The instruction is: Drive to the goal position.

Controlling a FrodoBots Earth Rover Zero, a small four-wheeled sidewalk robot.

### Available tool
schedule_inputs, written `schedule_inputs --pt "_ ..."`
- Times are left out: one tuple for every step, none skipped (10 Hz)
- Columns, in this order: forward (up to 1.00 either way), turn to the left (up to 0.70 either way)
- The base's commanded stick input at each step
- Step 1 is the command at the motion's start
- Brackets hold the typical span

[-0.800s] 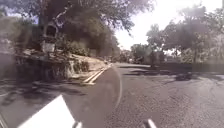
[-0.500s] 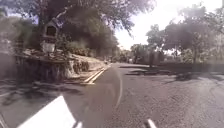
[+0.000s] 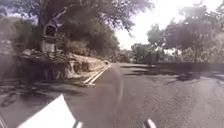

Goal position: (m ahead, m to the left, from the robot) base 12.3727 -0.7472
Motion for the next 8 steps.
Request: schedule_inputs --pt "0.70 -0.35" --pt "0.70 -0.14" --pt "0.70 0.00" --pt "0.70 0.00" --pt "0.70 0.00" --pt "0.70 0.00" --pt "0.70 0.00" --pt "0.70 0.00"
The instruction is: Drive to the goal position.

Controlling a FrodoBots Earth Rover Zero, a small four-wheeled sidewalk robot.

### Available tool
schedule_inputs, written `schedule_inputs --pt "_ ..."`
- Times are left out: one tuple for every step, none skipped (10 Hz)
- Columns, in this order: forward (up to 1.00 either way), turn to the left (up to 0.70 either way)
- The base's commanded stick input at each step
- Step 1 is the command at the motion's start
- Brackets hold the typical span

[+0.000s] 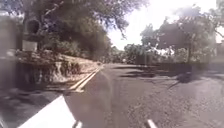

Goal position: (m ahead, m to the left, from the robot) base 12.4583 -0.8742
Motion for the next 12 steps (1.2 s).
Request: schedule_inputs --pt "0.70 0.00" --pt "0.70 0.00" --pt "0.70 0.00" --pt "0.70 0.00" --pt "0.70 0.00" --pt "0.70 0.00" --pt "0.70 0.00" --pt "0.70 0.00" --pt "0.70 0.00" --pt "0.70 0.00" --pt "0.70 0.00" --pt "0.70 0.00"
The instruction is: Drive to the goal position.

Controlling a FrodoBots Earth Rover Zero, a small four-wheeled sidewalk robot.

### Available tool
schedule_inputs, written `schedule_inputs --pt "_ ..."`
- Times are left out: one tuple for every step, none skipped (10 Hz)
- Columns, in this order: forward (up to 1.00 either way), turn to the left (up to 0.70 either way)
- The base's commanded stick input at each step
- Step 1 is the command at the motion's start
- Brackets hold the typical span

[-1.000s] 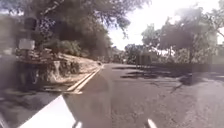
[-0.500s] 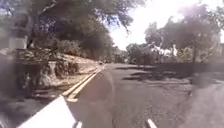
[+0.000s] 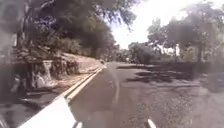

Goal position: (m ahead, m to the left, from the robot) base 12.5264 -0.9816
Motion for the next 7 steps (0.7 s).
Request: schedule_inputs --pt "0.70 -0.25" --pt "0.70 -0.35" --pt "0.70 -0.35" --pt "0.70 -0.35" --pt "0.70 -0.35" --pt "0.70 -0.23" --pt "0.70 -0.01"
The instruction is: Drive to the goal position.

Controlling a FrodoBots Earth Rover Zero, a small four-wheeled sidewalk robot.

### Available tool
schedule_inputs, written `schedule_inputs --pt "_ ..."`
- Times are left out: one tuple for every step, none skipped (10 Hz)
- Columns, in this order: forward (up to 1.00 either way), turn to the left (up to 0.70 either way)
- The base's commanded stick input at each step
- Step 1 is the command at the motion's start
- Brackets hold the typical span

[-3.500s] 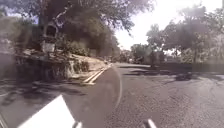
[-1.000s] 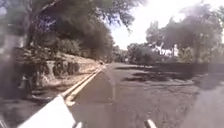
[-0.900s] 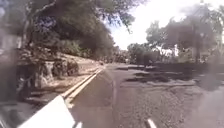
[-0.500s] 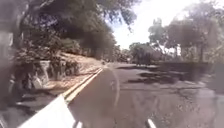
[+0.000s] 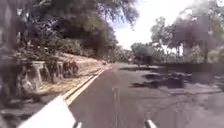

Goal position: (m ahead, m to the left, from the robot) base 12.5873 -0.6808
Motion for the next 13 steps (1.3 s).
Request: schedule_inputs --pt "0.70 0.00" --pt "0.70 0.00" --pt "0.70 0.00" --pt "0.70 0.00" --pt "0.70 0.00" --pt "0.70 0.00" --pt "0.70 0.00" --pt "0.70 0.00" --pt "0.70 0.00" --pt "0.70 0.00" --pt "0.70 0.00" --pt "0.70 0.00" --pt "0.70 0.00"
